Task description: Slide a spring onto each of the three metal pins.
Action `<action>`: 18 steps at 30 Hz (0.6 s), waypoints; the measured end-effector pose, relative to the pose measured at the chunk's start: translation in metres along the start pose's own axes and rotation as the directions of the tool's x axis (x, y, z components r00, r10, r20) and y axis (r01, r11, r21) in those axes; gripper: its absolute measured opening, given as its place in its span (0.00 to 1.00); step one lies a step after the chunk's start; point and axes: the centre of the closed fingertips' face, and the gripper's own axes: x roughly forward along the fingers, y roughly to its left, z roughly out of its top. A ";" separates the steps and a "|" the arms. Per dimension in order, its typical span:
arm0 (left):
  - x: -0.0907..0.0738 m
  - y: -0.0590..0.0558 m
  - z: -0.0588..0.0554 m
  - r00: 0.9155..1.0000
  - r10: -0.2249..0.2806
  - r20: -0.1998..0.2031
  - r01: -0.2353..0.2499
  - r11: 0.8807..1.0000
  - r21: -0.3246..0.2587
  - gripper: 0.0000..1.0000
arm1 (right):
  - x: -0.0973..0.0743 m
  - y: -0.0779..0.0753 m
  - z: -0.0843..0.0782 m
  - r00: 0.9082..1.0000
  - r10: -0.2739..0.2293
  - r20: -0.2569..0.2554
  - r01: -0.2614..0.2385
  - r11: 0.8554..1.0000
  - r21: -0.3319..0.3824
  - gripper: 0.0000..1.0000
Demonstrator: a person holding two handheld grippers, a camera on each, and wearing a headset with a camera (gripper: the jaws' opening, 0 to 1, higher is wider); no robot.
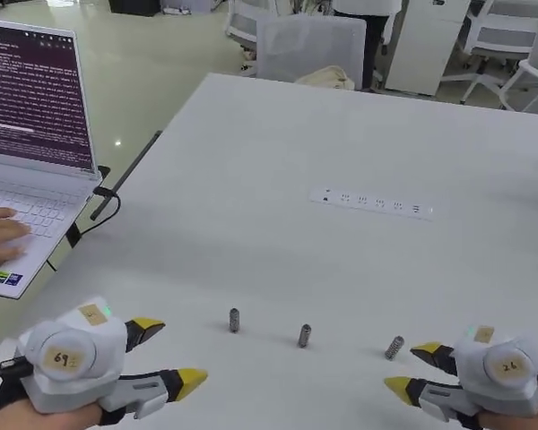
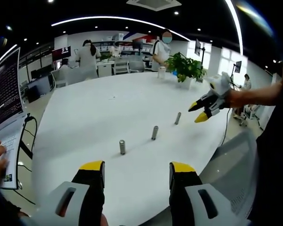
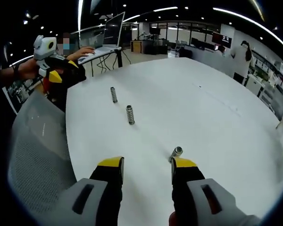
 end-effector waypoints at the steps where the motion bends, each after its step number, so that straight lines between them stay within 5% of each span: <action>1: 0.001 -0.001 0.000 1.000 -0.002 0.001 0.002 1.000 -0.002 0.50 | -0.001 0.002 0.000 1.000 0.000 0.003 0.000 1.000 0.003 0.41; 18: 0.003 0.004 0.010 1.000 -0.012 0.011 0.012 1.000 0.009 0.51 | -0.027 0.012 0.002 0.996 -0.056 0.073 0.049 0.995 0.084 0.55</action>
